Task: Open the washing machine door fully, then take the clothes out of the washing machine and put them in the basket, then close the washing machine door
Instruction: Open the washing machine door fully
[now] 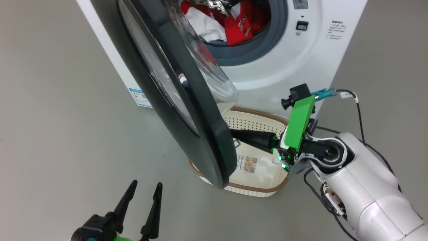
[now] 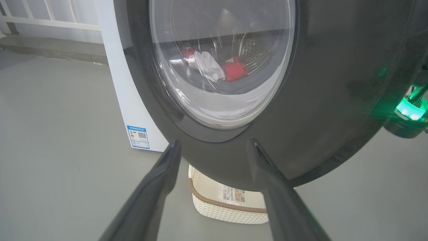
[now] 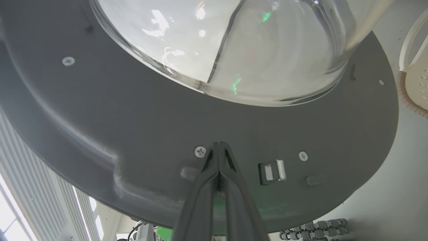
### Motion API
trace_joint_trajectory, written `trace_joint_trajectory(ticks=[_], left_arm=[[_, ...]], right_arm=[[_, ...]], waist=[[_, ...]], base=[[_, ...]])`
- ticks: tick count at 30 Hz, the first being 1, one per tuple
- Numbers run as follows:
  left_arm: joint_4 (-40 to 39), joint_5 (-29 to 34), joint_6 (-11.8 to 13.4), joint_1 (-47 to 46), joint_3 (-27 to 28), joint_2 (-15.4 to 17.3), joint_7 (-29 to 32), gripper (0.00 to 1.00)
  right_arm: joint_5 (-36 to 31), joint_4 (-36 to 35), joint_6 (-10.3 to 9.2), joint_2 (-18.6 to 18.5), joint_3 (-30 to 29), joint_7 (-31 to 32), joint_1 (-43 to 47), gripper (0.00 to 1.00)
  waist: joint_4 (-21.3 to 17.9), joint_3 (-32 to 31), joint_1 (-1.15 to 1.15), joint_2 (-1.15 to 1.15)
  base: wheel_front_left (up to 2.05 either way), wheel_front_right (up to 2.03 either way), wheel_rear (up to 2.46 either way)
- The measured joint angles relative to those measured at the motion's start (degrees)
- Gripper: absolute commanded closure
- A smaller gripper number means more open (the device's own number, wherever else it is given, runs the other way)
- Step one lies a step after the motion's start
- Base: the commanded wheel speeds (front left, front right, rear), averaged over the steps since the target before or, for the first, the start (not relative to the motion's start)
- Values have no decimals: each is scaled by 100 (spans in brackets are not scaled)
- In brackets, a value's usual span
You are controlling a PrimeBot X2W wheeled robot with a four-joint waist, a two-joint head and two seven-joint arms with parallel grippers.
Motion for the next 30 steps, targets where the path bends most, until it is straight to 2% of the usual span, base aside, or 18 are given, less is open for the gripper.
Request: trace_joint_trajectory(ticks=[9,21,30], left_arm=[[52,75,0,118,192,-15,0,0],[57,70,0,277,169,-19,0,0],[57,62,0,310,193,-18,0,0]], right_arm=[[-160,-108,0,108,-29,42,263,100],[-175,-278,0,200,3,56,503,100],[64,-542,0,214,419,-231,591,100]], waist=[[336,-211,0,0],[687,-468,0,0],[787,-581,0,0]], base=[[0,0,0],[0,0,0],[0,0,0]])
